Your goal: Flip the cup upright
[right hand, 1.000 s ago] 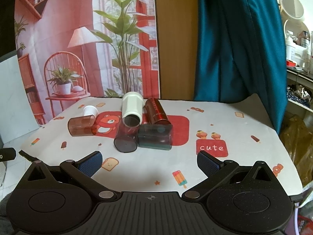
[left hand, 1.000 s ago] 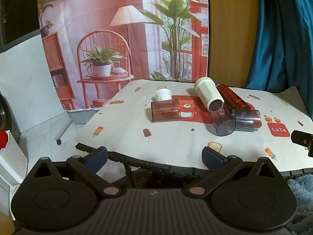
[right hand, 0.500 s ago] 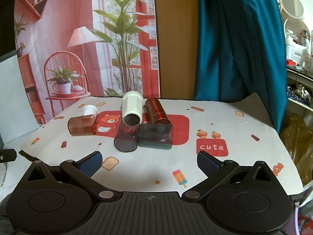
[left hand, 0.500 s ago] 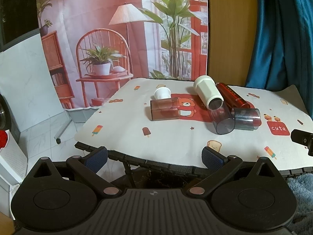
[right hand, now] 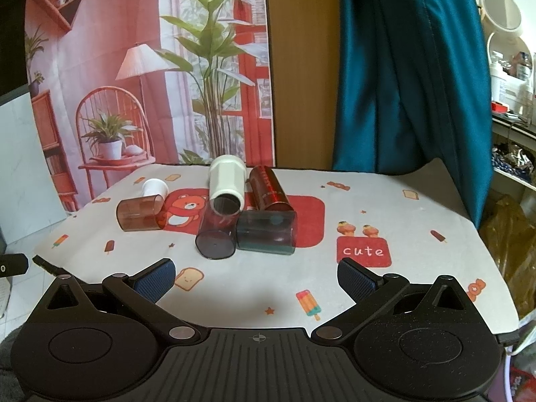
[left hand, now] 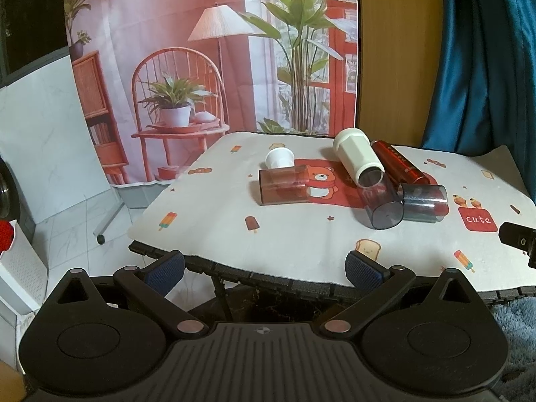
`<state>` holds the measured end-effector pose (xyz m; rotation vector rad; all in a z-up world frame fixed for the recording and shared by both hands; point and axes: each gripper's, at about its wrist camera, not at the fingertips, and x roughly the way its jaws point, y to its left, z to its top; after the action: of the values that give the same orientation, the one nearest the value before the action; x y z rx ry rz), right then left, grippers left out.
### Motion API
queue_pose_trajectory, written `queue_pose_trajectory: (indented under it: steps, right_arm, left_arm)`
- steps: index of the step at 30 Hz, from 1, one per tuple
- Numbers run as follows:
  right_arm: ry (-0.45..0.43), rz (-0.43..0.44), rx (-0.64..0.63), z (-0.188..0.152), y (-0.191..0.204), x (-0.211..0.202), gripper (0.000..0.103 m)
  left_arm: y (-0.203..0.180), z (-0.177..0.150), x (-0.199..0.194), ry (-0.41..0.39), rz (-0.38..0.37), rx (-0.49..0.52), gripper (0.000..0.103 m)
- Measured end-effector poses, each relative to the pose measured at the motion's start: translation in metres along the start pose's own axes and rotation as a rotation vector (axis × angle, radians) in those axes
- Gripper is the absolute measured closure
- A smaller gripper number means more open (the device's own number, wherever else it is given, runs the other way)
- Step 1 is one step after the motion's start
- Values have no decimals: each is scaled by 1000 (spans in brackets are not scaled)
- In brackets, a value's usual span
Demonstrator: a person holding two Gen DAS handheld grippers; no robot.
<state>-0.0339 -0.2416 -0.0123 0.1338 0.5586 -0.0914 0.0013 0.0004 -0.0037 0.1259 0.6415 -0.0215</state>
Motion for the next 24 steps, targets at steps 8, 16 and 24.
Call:
queue_pose_trajectory:
  steps: [8,16,24]
  right_arm:
    - [6,1,9,0,0,1,0]
    - [8,5,9,1,0,2,0]
    - [4,17,6,3,0,3,0]
  left_arm:
    - [1,1,1,2,0,-8,0]
    - [4,1,1,4,5,-30,0]
    - [3,5,6,1,-2,-34,0]
